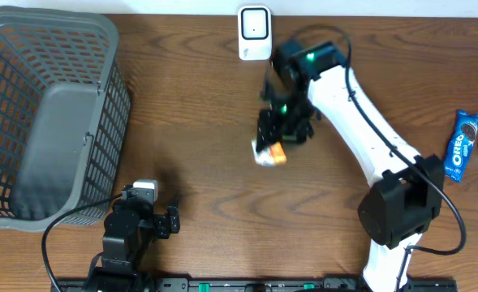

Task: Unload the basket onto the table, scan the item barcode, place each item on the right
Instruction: 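Hold the orange box in front of the scanner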

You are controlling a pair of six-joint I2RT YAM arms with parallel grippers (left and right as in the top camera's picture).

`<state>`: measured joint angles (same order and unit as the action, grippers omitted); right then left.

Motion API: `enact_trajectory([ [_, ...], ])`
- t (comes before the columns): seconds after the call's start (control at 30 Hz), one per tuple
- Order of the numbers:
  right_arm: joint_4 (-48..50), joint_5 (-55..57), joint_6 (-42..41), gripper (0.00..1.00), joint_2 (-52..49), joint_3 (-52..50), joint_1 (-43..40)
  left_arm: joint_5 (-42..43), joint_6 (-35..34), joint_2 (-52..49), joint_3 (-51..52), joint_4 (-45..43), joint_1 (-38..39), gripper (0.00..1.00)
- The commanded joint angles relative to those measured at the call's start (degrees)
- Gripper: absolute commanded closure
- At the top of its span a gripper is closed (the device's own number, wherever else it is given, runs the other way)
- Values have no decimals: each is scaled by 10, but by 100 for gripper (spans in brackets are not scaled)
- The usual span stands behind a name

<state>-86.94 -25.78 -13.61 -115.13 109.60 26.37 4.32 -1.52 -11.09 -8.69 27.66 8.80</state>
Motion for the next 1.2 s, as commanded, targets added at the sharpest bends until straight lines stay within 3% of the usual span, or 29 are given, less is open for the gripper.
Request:
enact_trajectory([
  [0.0,41,28,7,59,-4,65,-6,-3,-3,4,9,2,1,10],
  [0.37,336,229,9,67,-17,95,-6,-3,-3,4,9,2,1,10],
  [0.57,515,292,62,67,-83,95,-8,-3,-3,4,9,2,1,10],
  [0.87,760,334,120,70,-201,95,-23,-3,-3,4,9,2,1,10],
  [1.17,979,333,135,65,-336,95,-48,-3,-3,4,9,2,1,10],
])
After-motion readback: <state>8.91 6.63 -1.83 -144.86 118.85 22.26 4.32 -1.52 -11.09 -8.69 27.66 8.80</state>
